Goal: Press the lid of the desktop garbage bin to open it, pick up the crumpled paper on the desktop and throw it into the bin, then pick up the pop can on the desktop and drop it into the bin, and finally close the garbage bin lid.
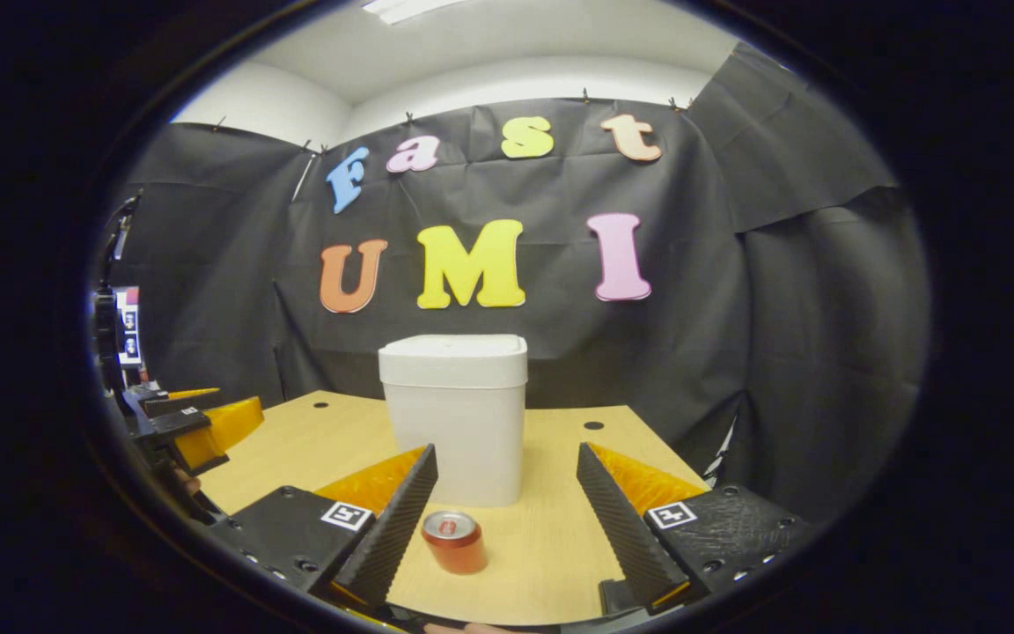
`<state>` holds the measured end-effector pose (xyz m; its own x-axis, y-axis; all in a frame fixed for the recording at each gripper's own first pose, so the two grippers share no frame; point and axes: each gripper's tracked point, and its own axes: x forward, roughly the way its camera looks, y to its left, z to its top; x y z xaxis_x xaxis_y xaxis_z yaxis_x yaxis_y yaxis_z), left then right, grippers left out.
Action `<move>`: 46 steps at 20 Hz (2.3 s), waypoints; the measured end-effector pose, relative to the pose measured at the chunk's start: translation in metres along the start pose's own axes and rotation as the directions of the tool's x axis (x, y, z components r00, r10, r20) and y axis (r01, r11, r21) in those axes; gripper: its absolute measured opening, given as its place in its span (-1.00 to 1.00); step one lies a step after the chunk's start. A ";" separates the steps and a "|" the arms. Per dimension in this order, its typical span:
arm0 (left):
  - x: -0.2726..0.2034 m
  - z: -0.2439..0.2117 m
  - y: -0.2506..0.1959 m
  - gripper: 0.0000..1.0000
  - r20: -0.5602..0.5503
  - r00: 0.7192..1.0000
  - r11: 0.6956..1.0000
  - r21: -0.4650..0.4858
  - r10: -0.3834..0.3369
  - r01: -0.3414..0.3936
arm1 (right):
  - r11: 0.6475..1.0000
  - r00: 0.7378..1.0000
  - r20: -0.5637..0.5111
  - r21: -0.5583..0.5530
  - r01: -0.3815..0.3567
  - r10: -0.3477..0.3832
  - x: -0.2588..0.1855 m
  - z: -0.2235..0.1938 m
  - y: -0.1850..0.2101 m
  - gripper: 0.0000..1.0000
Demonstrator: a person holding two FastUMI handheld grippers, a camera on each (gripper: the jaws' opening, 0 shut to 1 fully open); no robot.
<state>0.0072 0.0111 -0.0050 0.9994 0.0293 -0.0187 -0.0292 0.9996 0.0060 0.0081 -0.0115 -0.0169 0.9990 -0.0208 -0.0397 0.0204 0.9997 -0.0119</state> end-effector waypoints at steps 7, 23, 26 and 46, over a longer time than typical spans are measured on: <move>0.002 -0.006 -0.004 0.94 -0.015 1.000 1.000 0.020 -0.008 0.008 | 1.000 1.000 0.006 -0.010 0.006 -0.006 0.004 -0.001 -0.003 0.94; 0.011 -0.015 0.009 0.94 -0.050 0.999 1.000 0.011 0.013 -0.012 | 0.986 0.972 0.231 -0.167 0.000 0.040 0.040 0.133 0.065 0.84; 0.016 -0.018 0.012 0.94 -0.059 0.998 1.000 -0.007 0.014 -0.015 | 0.984 0.972 0.228 -0.177 -0.023 0.064 0.050 0.152 0.081 0.36; 0.036 -0.043 0.040 0.94 -0.138 0.987 0.996 -0.036 0.081 -0.087 | 0.998 0.987 -0.161 -0.060 0.000 -0.010 0.217 0.100 0.088 -0.97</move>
<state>0.0415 0.0521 -0.0486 0.9815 0.1111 -0.1561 -0.1170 0.9927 -0.0289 0.2302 0.0734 0.0738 0.9793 -0.0323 -0.2000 0.0182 0.9973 -0.0716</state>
